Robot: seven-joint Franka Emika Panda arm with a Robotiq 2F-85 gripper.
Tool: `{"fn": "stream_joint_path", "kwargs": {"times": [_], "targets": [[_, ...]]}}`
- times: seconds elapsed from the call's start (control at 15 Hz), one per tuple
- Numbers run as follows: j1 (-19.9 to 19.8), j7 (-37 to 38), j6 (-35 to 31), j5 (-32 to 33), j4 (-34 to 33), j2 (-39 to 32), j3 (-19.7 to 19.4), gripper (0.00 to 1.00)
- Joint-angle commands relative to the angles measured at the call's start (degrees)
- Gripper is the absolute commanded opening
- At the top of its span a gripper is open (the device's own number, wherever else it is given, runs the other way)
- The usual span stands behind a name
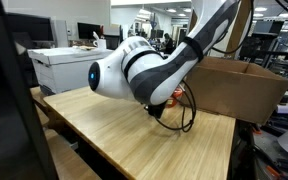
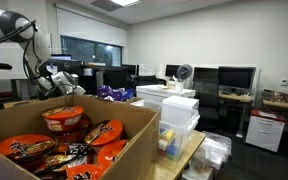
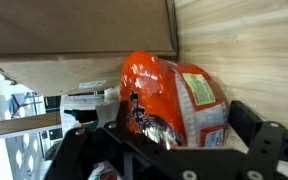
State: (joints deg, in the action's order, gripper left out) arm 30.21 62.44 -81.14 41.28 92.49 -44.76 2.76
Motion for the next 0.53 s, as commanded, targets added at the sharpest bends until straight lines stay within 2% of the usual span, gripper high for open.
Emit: {"fn": "stream_joint_path", "kwargs": {"times": [0.0,0.47], "targets": [[-0.9,1.7,0.7,2.1,2.6,2.2,0.7,1.0],[-1.1,1.7,1.2,4.9,2.1,2.0,0.7,1.0]]}}
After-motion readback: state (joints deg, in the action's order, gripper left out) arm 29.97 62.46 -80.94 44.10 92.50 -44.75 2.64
